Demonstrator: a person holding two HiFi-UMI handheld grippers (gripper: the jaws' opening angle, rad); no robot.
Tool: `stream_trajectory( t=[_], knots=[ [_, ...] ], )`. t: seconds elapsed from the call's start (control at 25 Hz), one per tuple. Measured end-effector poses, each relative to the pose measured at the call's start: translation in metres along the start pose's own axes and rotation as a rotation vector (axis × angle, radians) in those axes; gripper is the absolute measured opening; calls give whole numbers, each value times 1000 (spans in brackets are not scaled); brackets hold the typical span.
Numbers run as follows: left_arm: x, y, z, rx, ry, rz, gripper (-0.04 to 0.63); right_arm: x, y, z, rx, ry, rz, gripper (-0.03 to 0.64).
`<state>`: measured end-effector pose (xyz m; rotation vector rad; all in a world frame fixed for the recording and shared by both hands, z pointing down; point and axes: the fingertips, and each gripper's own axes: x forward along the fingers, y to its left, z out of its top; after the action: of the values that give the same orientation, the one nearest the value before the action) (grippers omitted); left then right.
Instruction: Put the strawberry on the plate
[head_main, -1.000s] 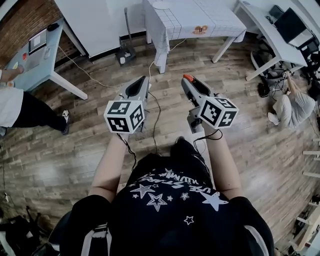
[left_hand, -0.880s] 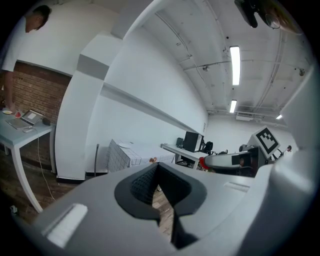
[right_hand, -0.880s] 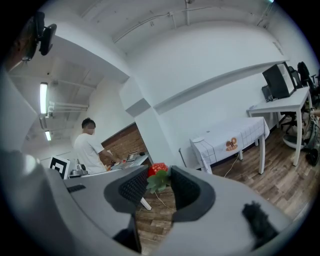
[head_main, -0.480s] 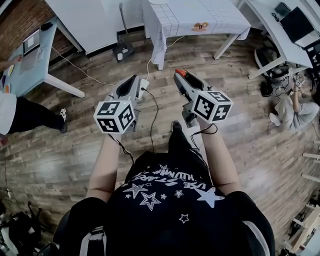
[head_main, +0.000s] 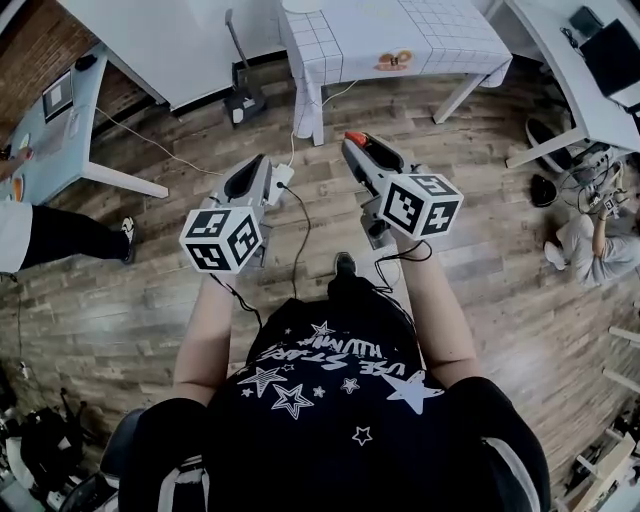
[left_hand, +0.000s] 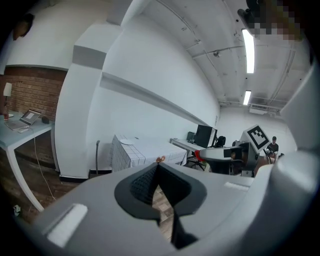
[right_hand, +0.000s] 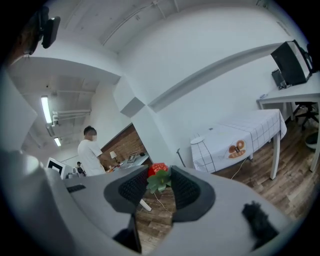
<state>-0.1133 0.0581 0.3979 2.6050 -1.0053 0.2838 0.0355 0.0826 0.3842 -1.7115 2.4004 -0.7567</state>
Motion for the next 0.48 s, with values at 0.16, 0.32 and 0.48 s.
stream_trajectory(
  t=[0.16, 0.32, 0.48],
  knots=[
    [34, -16, 5, -11, 5, 24, 8, 3, -41, 16, 12, 16, 23, 149],
    [59, -26, 6, -111, 15, 34, 8, 4, -72, 29, 19, 26, 32, 149],
    [73, -26, 10, -90, 20, 47, 8, 6, -91, 32, 39, 23, 28, 149]
  ],
)
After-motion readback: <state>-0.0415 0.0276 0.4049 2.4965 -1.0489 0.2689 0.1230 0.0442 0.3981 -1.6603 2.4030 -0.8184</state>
